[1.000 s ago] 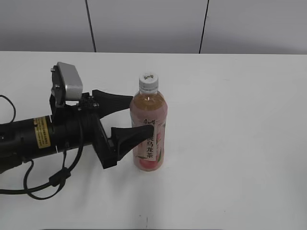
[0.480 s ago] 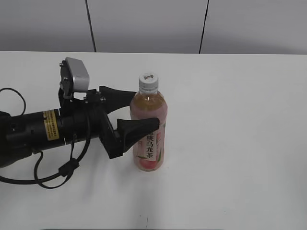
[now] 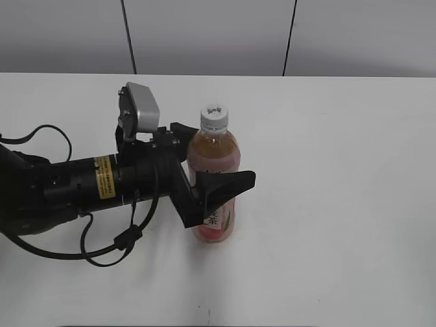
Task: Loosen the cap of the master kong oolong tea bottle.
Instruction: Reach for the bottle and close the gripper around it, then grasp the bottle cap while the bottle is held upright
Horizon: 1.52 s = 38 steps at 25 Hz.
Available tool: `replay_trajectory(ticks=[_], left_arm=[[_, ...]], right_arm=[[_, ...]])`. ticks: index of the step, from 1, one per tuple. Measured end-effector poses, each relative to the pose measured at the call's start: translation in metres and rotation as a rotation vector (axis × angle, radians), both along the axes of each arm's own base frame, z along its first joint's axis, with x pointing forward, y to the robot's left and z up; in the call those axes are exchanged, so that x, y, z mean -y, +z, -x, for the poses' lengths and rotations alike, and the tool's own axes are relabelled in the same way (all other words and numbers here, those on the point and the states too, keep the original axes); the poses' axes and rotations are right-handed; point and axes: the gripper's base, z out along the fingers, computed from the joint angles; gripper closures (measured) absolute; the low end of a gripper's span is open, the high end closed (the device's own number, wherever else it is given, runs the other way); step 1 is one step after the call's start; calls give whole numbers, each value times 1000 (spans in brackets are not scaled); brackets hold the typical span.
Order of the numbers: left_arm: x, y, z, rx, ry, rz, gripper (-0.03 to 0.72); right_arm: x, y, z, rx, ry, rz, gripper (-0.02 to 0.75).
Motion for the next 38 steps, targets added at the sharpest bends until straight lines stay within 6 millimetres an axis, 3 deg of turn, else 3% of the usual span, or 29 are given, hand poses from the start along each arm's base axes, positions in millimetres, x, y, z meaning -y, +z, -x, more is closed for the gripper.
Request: replay_trajectory(ticks=[5, 12, 38], left_arm=[[2, 2, -2, 2, 17, 12, 110], [2, 2, -4, -1, 32, 11, 228], [2, 1, -4, -8, 43, 7, 230]], right_arm=[[0, 0, 0, 0, 0, 0, 225], [0, 0, 0, 0, 0, 0, 225], [0, 0, 0, 0, 0, 0, 225]])
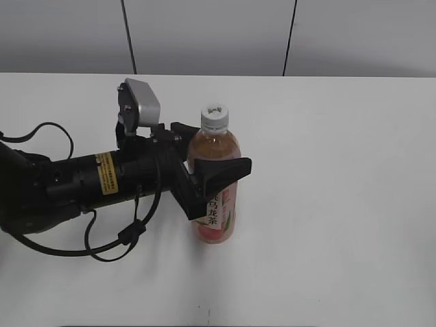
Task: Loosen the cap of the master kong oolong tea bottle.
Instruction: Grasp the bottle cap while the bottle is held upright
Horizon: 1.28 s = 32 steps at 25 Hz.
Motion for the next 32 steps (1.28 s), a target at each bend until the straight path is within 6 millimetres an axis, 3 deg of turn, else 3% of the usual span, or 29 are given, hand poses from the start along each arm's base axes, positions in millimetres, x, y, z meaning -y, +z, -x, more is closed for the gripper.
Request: replay_trajectory(ticks=[9, 13, 17, 22, 26, 32], left_arm=[[0, 0, 0, 0, 0, 0, 230], [0, 0, 0, 0, 0, 0, 230], [0, 0, 0, 0, 0, 0, 230], [0, 0, 0, 0, 0, 0, 230], [0, 0, 0, 0, 0, 0, 230], [0, 0, 0, 0, 0, 1, 230]], right_arm=[[0, 2, 0, 16, 2, -5, 226], [-6, 29, -12, 149, 30, -84, 262], [-11, 52, -52, 99, 60, -124, 325], [-26, 70, -119, -68, 199, -129, 387], [-37, 84, -180, -181, 312, -143, 400], [-44, 107, -244, -289, 394, -145, 402]])
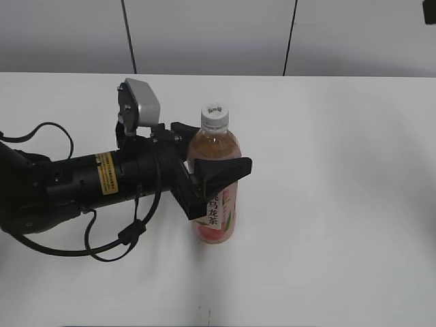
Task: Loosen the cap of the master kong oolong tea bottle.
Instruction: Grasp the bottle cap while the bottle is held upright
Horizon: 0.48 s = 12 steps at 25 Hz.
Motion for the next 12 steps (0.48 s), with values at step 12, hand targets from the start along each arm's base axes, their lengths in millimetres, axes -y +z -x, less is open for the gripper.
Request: replay_trajectory(ticks=[12], left_arm=[[0, 0, 0, 0, 0, 1, 230]], right_arm=[[-67, 28, -60, 0, 287, 197, 402]])
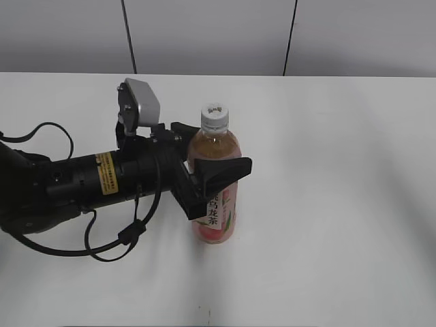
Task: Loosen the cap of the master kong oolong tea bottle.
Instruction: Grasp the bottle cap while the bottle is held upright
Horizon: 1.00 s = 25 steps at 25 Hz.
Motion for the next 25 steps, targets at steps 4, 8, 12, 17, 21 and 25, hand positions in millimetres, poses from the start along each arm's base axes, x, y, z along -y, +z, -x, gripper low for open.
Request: replay_trajectory(ticks=[4, 8, 12, 17, 21, 25], left_arm=[[0, 0, 0, 0, 0, 0, 230], [0, 0, 0, 0, 0, 0, 230], [0, 0, 0, 0, 0, 1, 230], [0, 0, 0, 0, 0, 1, 230], [0, 0, 0, 0, 0, 0, 230], [0, 0, 0, 0, 0, 0, 230]], right_arm=[[-36, -15, -13, -71, 50, 84, 402], [-71, -31, -24, -89, 73, 162, 402], [-103, -45, -25, -127, 100, 169, 402], [-130, -53, -13, -187, 85, 148, 402], [-147, -53, 1, -234, 47, 113, 402], [-172, -53, 26, -274, 53, 90, 398]])
